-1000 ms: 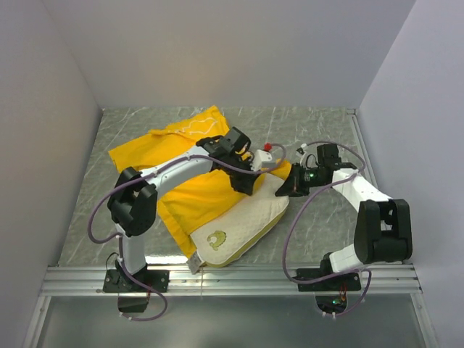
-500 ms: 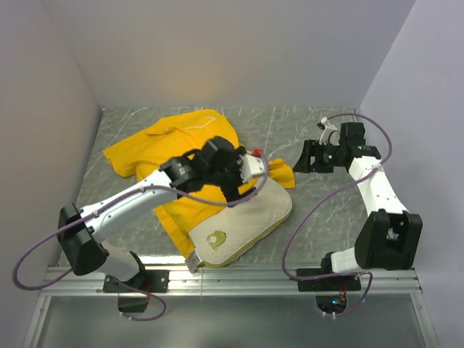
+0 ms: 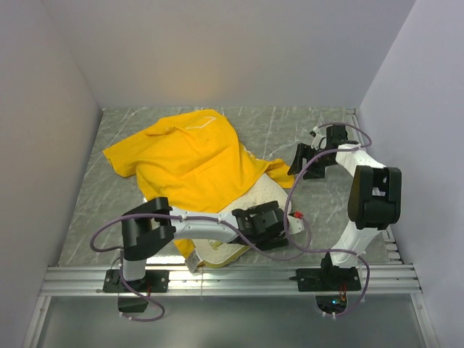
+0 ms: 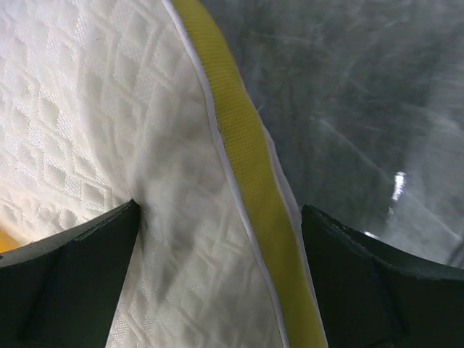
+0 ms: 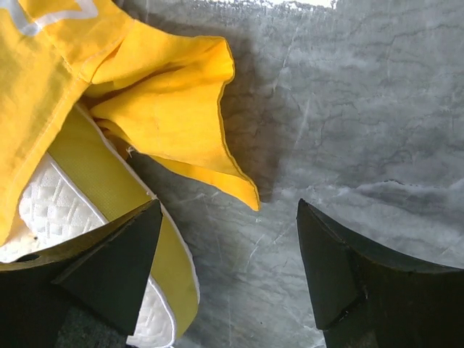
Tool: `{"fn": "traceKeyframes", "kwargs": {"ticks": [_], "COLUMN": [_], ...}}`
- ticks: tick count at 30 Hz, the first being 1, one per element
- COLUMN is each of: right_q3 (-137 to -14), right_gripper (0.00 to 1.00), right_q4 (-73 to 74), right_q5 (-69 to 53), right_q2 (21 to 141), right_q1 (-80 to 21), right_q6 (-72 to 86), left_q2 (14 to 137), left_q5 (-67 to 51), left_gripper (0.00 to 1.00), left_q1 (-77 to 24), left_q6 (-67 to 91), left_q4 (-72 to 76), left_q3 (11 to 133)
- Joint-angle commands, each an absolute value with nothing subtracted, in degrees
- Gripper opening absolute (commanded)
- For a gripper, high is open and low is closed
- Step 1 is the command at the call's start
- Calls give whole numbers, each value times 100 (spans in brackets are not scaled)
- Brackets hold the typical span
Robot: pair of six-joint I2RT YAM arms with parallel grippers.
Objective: Put the pillow into the pillowcase
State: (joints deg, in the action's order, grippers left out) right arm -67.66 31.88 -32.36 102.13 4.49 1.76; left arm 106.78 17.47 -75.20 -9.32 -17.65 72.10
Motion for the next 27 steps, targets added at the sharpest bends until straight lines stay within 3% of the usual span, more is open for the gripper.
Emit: {"fn": "traceKeyframes", "kwargs": {"ticks": [1, 3, 4, 5, 6, 7, 10, 16, 27], "right_q3": [-6900, -6873, -6882, -6891, -6899, -6891, -6733, -6478, -6731], "right_gripper": [82, 82, 83, 83, 82, 83, 83, 84, 84], "right_q4": [2900, 2918, 2953, 3005, 3032, 3050, 2954, 2568, 2048], "right_q5": [-3392, -3436, -3463, -3472, -3472, -3524, -3655, -4025, -3718], "right_q2": [10143, 10151, 10186, 10204, 10213, 10195, 10125, 10151, 10906], "right_q1": [431, 431, 431, 422, 422, 431, 422, 238, -747], "right_q6": [203, 167, 141, 123, 97, 79, 53, 158, 1089], "left_q2": [10888, 11012, 11047, 11030, 10961, 10682, 9627, 8141, 7813], "left_q5": [2689, 2550, 2436, 2295, 2085, 1604, 296, -1079, -2020], "left_gripper": [99, 95, 82, 64, 20, 0, 0, 0, 0], "left_q1": [-7497, -7480, -7445, -7392, -7331, -7086, -6454, -5802, -4914], "left_q6": [-764, -843, -861, -835, -765, -730, -607, -720, -123], "left_q4": [-1362, -1415, -1450, -1598, -1678, -1766, -1872, -2039, -2241], "left_q3": [6944, 6786, 6750, 6724, 6698, 6689, 6539, 6407, 6767]}}
